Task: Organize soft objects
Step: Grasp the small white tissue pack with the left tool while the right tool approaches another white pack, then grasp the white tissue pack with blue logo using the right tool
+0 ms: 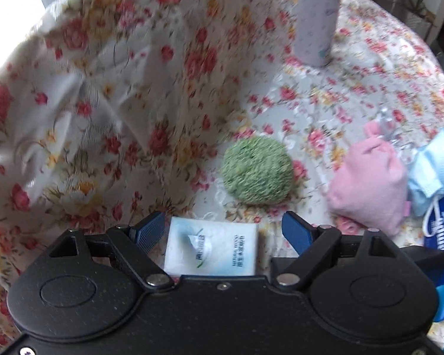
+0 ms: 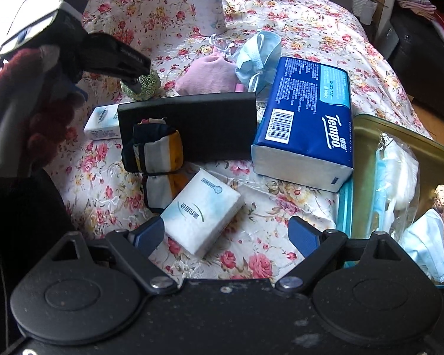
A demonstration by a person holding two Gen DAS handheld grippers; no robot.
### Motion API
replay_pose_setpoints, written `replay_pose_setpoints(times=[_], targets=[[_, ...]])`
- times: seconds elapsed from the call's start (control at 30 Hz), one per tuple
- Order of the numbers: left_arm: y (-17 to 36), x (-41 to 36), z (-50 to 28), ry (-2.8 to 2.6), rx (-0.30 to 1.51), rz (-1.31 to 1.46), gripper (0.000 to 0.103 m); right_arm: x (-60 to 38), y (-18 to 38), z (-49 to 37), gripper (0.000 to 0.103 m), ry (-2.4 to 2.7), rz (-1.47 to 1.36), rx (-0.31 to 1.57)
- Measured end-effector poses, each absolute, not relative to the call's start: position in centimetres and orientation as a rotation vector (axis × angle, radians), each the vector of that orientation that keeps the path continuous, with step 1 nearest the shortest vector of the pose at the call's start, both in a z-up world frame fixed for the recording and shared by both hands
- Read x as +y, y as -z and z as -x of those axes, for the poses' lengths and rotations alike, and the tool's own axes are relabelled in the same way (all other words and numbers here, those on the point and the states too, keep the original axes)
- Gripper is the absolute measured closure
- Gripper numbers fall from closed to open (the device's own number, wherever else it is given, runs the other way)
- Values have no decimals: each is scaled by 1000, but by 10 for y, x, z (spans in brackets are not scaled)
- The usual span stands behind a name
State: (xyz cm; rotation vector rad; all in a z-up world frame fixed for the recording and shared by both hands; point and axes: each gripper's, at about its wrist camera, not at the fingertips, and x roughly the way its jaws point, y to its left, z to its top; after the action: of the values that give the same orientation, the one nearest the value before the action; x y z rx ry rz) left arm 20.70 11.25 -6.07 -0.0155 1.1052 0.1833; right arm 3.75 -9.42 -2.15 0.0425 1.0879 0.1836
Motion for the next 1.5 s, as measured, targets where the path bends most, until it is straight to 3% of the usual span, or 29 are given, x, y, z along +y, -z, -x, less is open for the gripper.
replay_pose_setpoints(times=[0.5, 0.57, 0.63, 0.77, 1.27, 1.5], targets=[[99, 134, -226, -188, 1268, 161, 21, -81, 40, -47, 12, -214, -36, 1133], [101, 133, -226, -187, 1270, 158, 23, -80, 42, -48, 12, -217, -33, 1134], [100, 131, -224, -179, 1267, 143, 32, -80, 44, -48, 12, -219, -27, 1134], [99, 129, -224, -158, 1254, 135, 32, -79, 46, -49, 12, -231, 2, 1124], [100, 129, -224, -158, 1254, 125, 32, -31, 57, -47, 11, -452, 407, 941], [101, 129, -224, -158, 1250, 121, 32, -23, 74, -59, 12, -503, 486, 960]])
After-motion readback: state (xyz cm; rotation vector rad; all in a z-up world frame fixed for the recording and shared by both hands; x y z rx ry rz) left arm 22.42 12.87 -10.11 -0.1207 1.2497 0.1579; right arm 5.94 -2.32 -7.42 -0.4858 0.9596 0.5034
